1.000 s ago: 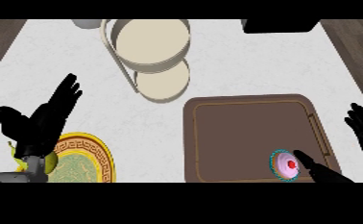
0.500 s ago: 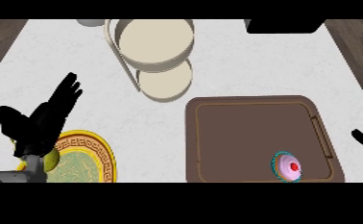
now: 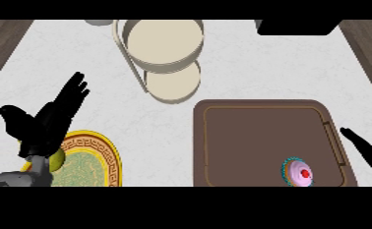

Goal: Pick the cupcake from the tray and place it in the tiered basket

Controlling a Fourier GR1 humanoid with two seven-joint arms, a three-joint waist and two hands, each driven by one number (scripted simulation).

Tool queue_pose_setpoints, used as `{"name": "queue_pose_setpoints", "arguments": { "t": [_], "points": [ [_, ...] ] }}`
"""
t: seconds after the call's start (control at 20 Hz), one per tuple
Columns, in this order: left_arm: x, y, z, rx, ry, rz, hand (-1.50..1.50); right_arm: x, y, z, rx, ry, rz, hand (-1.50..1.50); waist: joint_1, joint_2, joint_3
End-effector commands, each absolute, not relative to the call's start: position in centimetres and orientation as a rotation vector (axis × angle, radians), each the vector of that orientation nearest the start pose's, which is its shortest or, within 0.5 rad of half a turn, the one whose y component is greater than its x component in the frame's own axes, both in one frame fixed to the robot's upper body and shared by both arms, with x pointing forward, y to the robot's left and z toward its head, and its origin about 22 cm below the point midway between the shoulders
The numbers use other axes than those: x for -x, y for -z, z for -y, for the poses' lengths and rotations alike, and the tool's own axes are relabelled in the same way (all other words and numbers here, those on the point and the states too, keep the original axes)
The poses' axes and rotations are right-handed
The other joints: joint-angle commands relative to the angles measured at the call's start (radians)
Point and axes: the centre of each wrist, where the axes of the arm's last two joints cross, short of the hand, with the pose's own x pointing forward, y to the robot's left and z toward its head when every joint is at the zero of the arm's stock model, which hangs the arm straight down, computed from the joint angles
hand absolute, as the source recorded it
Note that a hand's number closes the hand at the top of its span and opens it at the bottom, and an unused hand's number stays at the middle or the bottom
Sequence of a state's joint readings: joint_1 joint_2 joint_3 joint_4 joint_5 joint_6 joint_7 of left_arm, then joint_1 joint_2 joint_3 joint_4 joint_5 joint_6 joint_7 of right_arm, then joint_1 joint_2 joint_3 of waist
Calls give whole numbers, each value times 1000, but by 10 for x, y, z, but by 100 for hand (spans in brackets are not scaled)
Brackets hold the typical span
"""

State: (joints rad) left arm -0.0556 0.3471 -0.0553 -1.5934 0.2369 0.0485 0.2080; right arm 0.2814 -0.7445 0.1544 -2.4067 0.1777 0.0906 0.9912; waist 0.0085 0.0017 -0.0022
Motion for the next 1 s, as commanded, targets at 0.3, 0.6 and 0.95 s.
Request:
{"name": "queue_pose_setpoints", "arguments": {
  "t": [0.3,0.6,0.95],
  "points": [
    [-245,-48,-292,-67,103,1420,0,-165,-129,246,721,-668,845,-150,-2,-2,2],
    [-257,-42,-284,-83,99,1410,0,-161,-79,223,774,-693,860,-150,-7,-2,2],
    [-258,-26,-283,-76,91,1418,0,-161,-64,240,876,-670,870,-150,-12,-2,2]
  ]
}}
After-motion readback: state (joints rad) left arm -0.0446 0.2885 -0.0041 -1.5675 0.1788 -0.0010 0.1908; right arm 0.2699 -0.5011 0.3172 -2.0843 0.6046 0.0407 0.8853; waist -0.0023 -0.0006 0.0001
